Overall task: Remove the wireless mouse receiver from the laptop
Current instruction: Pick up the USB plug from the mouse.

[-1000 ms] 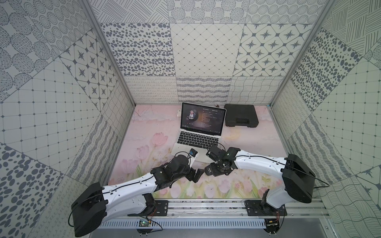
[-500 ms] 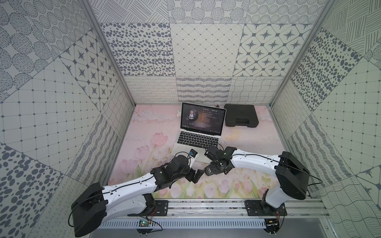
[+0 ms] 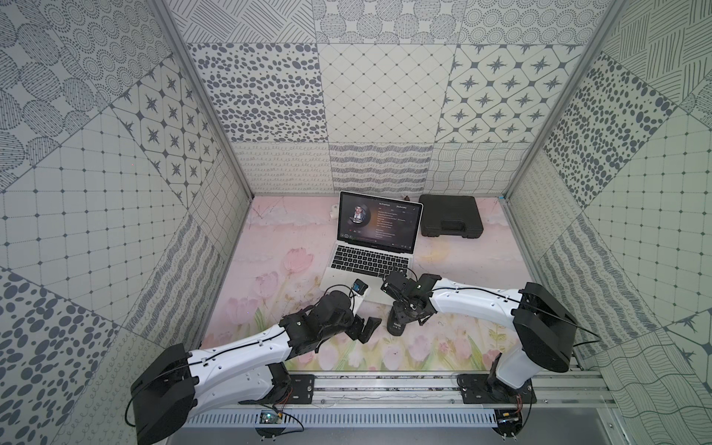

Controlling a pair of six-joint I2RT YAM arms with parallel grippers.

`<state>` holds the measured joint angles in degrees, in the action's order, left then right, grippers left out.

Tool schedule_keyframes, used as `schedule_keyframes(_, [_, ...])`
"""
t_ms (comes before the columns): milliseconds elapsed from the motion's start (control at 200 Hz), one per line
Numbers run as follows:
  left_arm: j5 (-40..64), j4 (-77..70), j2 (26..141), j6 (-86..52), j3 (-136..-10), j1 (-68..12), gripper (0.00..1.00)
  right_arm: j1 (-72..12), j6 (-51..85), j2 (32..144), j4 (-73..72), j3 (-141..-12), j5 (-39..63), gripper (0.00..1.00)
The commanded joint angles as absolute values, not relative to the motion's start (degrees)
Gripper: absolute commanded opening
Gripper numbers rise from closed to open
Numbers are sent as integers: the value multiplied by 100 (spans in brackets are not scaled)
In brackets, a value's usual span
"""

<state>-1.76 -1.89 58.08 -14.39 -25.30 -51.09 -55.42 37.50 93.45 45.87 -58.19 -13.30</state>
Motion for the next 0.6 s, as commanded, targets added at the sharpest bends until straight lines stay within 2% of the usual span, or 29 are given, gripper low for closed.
schedule_keyframes(0, [-192,-240,5787,-1467,-2496,-5078,100,-5516,3773,9170,4613,-5890,-1529,13])
schedule_keyframes(100, [-219,-254,5767,-1476,-2496,-5075,100,-5367,3792,8977,4631,-5848,-1321,13])
schedule_keyframes(200, [-209,-386,5752,-1455,-2480,-5076,100,-4896,3834,8548,4523,-5701,-609,13])
schedule_keyframes(445, [120,-1548,5895,-890,-2352,-5080,99,-3446,4451,7528,3566,-5253,2603,14])
schedule_keyframes(590, [391,-2587,6369,-439,-2377,-5076,100,-3105,5722,7349,2119,-4696,4261,15])
